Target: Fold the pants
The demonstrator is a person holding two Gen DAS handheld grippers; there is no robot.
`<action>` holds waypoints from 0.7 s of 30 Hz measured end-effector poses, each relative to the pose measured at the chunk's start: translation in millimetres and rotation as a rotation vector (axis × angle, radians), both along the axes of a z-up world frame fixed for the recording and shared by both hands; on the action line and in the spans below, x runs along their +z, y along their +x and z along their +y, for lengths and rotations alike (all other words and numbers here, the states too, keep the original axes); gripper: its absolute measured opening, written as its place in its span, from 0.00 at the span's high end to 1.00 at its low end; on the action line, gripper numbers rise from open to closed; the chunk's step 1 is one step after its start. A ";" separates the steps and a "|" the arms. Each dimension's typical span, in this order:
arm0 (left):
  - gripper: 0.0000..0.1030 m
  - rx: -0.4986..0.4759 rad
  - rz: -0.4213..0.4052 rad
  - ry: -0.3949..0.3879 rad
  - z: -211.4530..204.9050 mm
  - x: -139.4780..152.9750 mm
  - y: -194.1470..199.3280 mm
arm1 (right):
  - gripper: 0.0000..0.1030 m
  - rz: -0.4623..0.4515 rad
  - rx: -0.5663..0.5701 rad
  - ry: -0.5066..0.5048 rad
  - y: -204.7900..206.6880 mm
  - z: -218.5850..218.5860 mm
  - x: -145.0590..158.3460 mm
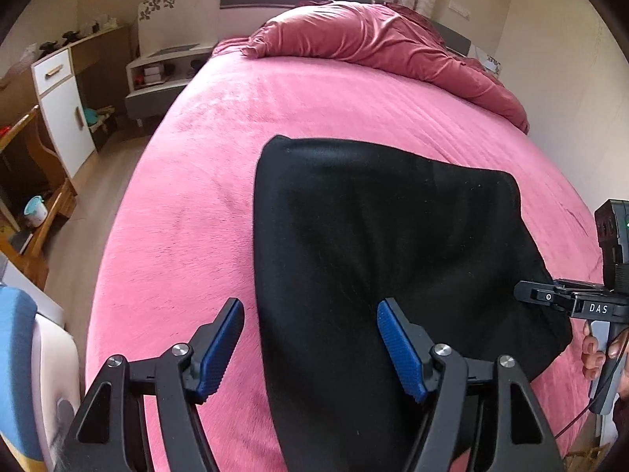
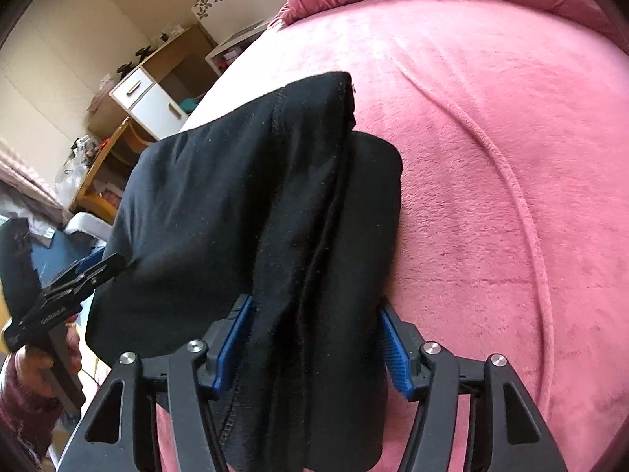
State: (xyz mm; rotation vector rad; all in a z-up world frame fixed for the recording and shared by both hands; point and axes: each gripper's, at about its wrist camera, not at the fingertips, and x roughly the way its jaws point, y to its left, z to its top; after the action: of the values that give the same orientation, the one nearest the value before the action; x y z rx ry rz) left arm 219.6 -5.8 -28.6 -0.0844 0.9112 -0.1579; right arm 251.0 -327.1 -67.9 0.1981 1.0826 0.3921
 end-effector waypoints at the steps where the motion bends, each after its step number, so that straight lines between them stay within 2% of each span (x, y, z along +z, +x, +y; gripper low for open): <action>1: 0.30 0.002 -0.004 0.003 0.8 -0.7 1.7 | 0.40 -0.003 -0.008 -0.006 -1.6 0.9 1.6; 6: 0.30 0.022 -0.052 0.020 6.9 14.0 -21.2 | 0.40 -0.038 -0.036 -0.056 -9.5 5.9 15.5; 16: 0.30 0.054 -0.130 0.041 11.3 44.3 -65.9 | 0.38 -0.148 -0.103 -0.107 -57.2 9.0 57.9; 21: 0.30 0.090 -0.159 0.059 11.3 53.3 -90.8 | 0.33 -0.204 -0.117 -0.146 -85.8 25.6 73.7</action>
State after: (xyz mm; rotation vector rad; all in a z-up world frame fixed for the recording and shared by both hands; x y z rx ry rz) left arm 128.8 5.5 24.7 -0.0571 0.7516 -0.0535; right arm 165.2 -301.5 5.8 0.0887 0.8901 0.2215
